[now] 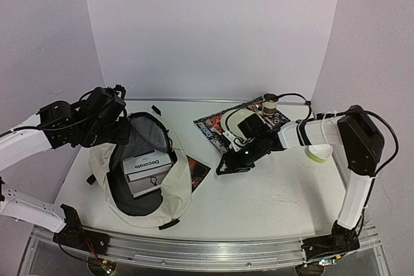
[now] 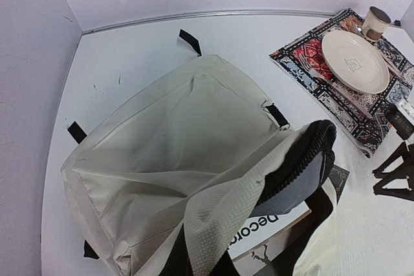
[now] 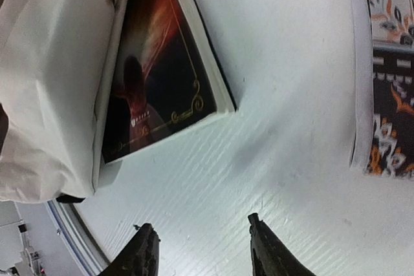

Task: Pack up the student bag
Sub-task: Pick up the student bag from the center of the board.

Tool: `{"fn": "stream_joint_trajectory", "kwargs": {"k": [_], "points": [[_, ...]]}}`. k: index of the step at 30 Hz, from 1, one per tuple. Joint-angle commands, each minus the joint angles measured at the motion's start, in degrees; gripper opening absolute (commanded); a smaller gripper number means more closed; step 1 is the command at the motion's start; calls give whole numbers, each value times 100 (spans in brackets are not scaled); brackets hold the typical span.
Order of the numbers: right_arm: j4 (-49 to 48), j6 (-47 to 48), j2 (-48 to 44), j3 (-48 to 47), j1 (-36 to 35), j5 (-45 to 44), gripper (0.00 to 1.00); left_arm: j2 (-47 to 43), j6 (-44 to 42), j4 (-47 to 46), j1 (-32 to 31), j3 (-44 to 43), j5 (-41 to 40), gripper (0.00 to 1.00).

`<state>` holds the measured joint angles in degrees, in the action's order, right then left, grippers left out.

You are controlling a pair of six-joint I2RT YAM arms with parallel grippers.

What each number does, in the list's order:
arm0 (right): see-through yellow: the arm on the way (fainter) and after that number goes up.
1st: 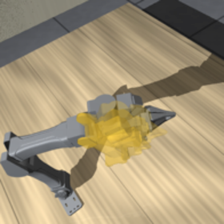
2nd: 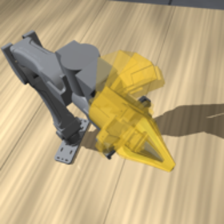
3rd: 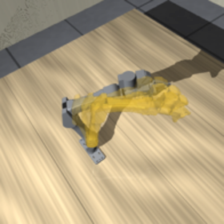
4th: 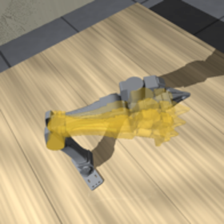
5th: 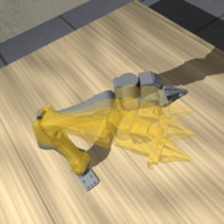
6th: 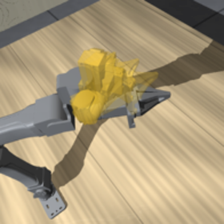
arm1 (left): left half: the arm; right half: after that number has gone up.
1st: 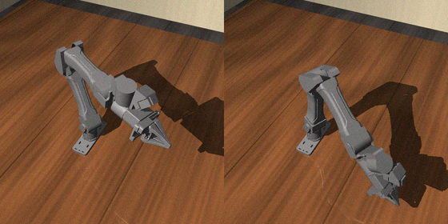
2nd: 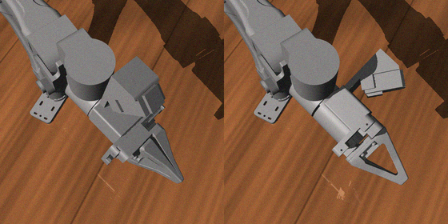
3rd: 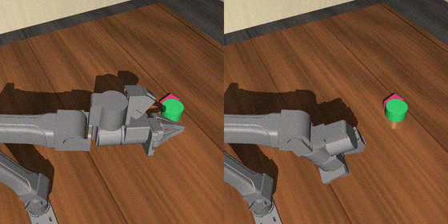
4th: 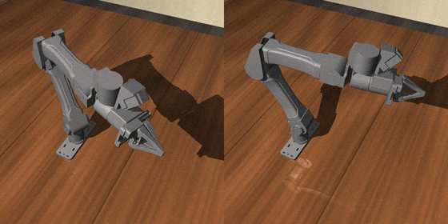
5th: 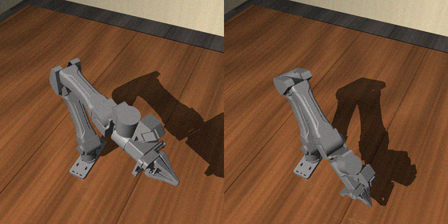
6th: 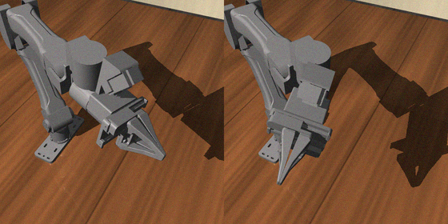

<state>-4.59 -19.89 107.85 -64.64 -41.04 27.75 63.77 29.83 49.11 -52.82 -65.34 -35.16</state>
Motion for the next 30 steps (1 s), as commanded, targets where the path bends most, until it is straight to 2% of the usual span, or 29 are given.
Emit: {"fn": "stream_joint_trajectory", "kwargs": {"k": [1,7,16,23,30], "points": [[-300,-596,542,-528,-5,-53,54,-66,3,-113,18,-221,-107,0],[-349,-1008,1048,-938,-10,41,60,-6,5,-129,26,-260,-71,0],[-443,-1322,1527,-1199,-52,520,61,99,-24,-172,24,-281,-38,0],[-634,-1545,1653,-1327,-89,1004,55,94,-20,-213,20,-258,-28,0],[-730,-1596,1291,-1272,-89,1151,46,25,-29,-234,26,-209,-25,0]]}}
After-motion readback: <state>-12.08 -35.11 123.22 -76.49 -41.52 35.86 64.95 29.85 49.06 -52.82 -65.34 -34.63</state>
